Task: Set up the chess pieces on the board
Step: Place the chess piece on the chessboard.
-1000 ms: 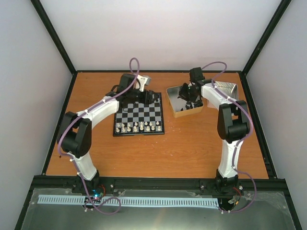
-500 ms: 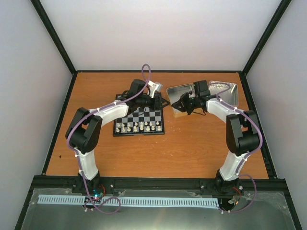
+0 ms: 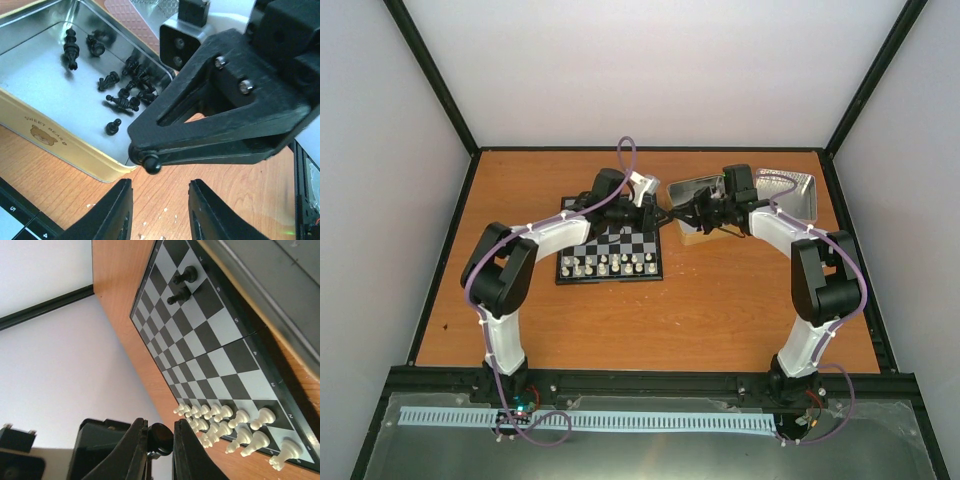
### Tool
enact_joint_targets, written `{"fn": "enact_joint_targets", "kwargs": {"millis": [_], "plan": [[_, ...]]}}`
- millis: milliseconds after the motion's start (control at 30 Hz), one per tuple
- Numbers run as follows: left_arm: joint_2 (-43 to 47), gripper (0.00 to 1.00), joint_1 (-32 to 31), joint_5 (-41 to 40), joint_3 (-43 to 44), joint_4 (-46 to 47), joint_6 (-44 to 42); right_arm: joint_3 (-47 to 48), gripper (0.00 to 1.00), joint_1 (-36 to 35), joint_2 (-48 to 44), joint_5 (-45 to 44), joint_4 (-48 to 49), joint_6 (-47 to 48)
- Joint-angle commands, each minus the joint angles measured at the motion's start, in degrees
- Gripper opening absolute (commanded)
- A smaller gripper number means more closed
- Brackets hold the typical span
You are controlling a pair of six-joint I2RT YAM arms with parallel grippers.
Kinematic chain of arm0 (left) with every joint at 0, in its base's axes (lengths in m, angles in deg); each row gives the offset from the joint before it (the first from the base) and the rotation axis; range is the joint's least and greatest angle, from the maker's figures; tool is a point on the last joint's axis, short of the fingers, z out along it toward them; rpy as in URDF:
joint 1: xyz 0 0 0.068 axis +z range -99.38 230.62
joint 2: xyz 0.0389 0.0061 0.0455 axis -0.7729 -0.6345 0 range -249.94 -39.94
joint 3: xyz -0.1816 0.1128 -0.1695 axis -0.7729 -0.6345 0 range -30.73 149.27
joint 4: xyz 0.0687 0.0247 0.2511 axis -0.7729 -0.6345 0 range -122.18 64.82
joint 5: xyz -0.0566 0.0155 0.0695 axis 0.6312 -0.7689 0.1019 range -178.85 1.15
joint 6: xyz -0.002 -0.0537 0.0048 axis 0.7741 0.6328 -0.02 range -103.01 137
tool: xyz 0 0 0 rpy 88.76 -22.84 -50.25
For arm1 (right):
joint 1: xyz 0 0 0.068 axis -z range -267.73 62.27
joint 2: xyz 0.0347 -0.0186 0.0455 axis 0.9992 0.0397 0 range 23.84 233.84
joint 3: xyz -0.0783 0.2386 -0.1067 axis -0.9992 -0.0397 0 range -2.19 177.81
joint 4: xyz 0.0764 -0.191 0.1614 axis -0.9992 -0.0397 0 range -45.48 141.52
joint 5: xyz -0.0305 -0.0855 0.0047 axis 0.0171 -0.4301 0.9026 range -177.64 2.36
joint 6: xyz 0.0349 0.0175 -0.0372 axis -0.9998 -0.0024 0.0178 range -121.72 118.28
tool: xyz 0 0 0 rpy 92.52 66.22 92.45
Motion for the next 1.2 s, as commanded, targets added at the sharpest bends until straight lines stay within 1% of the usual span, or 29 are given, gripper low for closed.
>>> {"fn": "enact_joint_targets", "kwargs": {"millis": [0, 267, 533, 767, 933, 1100, 1167], "plan": [[-1.90, 0.30, -0.55, -0.32, 2.40, 0.75, -0.71, 1.84, 0.12, -0.65, -0.45, 1.95, 0.64, -1.64], [-2.28, 0.30, -0.55, -1.98, 4.07, 0.48, -0.72, 2.98, 0.12, -1.12, 0.52, 2.12, -1.56, 0.17], [-0.22, 0.30, -0.55, -2.03, 2.39, 2.94, -0.73, 2.95, 0.11, -1.22, 1.14, 1.73, -2.39, 1.09], [0.05, 0.20, -0.55, -1.10, 1.76, 3.85, -0.82, 2.95, 0.11, -1.37, 1.36, 1.53, -2.67, 1.57], [0.23, 0.19, -0.55, -1.12, 1.29, 4.08, -0.95, 2.63, 0.11, -1.51, 1.28, 1.70, -2.29, 1.56], [0.51, 0.06, -0.55, -1.82, 1.11, 4.34, -1.40, 2.63, 0.11, -1.73, 1.28, 1.72, -2.70, 2.06], [0.69, 0.03, -0.55, -2.26, 0.94, 4.50, -1.62, 2.36, 0.11, -1.66, 1.40, 1.72, -2.87, 2.26]]}}
